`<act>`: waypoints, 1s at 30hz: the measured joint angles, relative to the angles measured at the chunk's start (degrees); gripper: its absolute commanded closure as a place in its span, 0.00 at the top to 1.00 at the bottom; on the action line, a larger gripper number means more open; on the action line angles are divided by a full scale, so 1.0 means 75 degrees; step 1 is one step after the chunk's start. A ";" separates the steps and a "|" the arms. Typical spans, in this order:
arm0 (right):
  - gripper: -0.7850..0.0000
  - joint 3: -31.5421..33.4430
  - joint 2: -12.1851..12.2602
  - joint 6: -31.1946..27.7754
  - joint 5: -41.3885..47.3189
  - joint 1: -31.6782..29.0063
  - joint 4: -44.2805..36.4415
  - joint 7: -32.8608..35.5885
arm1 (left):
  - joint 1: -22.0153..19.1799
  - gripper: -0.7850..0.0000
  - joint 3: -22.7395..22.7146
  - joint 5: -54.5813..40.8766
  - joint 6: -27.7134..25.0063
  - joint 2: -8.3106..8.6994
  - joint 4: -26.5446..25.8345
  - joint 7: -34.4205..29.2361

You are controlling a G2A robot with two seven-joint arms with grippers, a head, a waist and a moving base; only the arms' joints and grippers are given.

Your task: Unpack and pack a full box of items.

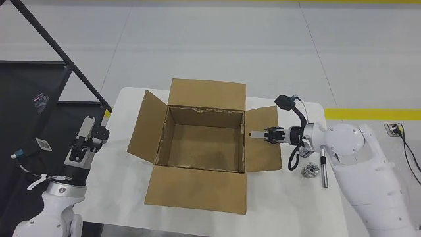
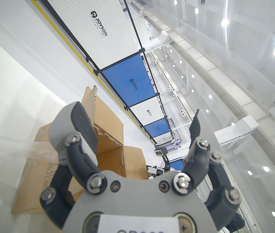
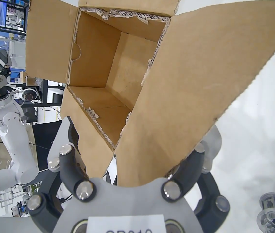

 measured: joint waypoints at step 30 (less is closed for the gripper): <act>1.00 0.3268 0.0927 0.0775 -0.2900 -0.2525 -0.2375 0.0057 | 0.0000 1.00 0.0000 0.0000 0.0000 0.0000 0.0000 0.0000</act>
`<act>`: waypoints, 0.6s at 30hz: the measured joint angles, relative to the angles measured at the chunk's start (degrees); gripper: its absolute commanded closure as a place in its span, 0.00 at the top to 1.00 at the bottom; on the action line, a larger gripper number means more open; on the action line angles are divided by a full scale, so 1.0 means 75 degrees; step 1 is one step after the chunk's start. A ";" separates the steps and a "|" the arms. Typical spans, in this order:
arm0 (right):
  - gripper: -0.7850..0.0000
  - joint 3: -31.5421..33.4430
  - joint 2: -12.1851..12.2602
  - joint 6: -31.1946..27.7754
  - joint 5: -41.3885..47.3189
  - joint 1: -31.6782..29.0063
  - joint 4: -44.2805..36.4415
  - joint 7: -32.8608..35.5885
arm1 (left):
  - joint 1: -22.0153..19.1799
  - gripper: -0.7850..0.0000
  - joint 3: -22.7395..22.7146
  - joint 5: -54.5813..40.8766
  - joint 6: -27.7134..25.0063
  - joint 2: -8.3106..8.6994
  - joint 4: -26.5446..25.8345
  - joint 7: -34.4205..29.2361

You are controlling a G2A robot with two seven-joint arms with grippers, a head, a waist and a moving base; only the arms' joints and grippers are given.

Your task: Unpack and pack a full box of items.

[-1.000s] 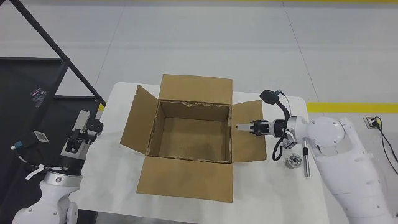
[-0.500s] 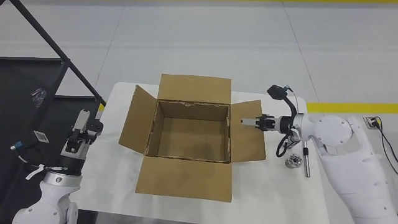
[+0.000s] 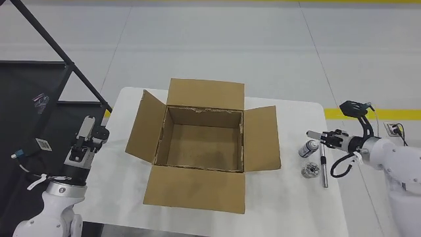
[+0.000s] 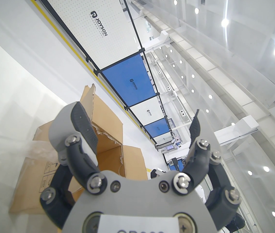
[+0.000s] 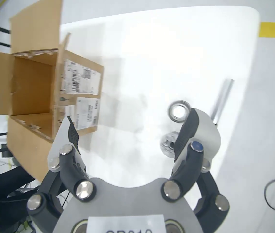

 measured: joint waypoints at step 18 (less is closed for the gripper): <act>1.00 0.0153 0.0094 0.0165 -0.1134 -0.0407 -0.0247 0.0102 | 0.0000 1.00 0.0000 0.0000 0.0000 0.0000 0.0000 0.0000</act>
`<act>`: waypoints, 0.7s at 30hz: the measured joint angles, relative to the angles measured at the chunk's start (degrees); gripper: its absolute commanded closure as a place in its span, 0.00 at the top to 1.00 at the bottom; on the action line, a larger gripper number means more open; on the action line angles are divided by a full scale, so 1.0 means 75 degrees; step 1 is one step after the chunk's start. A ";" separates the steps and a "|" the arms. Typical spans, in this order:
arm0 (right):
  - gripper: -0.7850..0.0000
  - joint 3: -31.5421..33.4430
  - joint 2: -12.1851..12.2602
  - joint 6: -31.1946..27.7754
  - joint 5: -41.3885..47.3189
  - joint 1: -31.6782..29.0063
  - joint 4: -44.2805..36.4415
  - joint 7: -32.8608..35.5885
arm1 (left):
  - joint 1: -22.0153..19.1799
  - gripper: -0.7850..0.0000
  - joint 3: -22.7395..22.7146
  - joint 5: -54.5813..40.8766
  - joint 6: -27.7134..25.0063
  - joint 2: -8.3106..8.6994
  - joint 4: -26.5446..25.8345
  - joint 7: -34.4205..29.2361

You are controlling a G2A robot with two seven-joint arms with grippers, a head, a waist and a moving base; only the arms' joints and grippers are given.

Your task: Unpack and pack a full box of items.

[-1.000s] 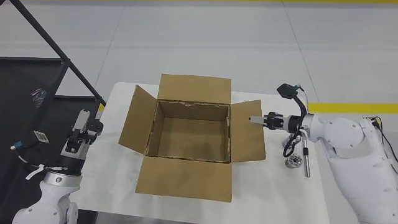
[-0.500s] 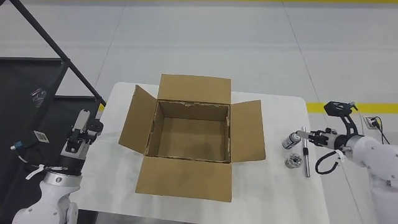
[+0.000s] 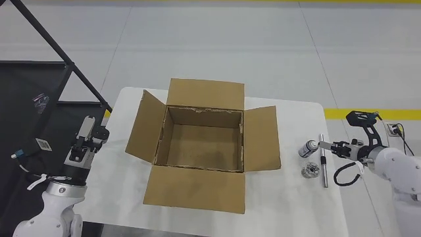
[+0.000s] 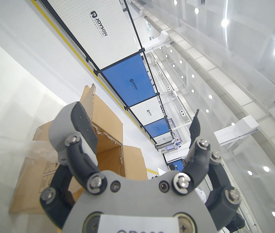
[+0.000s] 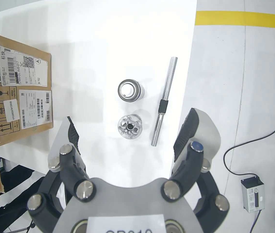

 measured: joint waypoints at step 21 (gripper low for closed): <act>0.50 -0.1878 -0.0068 0.0008 -0.1658 0.1670 0.3416 0.0140 | 0.0000 1.00 0.0000 0.0000 0.0000 0.0000 0.0000 0.0000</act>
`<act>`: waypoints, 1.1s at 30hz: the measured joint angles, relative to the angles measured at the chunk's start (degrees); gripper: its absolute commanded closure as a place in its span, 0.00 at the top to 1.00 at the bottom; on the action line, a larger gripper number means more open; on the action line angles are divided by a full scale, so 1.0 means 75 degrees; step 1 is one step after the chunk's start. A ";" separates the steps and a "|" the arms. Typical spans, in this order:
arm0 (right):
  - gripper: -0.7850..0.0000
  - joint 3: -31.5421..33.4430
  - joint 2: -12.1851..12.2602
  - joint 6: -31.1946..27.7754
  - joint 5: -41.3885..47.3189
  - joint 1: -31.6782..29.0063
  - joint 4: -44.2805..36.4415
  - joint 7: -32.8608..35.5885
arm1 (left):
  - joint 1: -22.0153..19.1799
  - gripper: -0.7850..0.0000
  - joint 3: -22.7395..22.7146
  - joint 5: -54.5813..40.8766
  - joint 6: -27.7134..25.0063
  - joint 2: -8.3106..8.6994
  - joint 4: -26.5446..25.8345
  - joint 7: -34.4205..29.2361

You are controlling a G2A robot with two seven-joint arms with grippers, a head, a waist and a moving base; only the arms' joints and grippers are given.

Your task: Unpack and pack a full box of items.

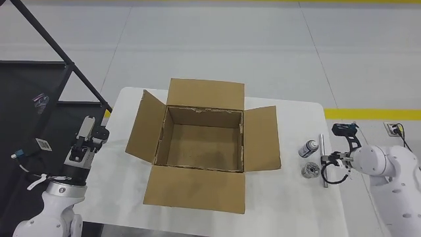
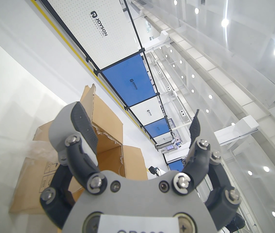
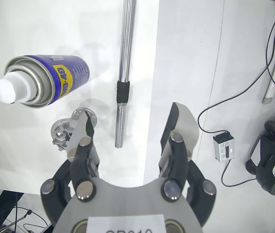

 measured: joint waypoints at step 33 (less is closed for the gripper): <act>0.35 -0.1653 -0.0463 0.0092 0.0221 0.1892 0.3009 -0.0363 | 0.0000 1.00 0.0000 0.0000 0.0000 0.0000 0.0000 0.0000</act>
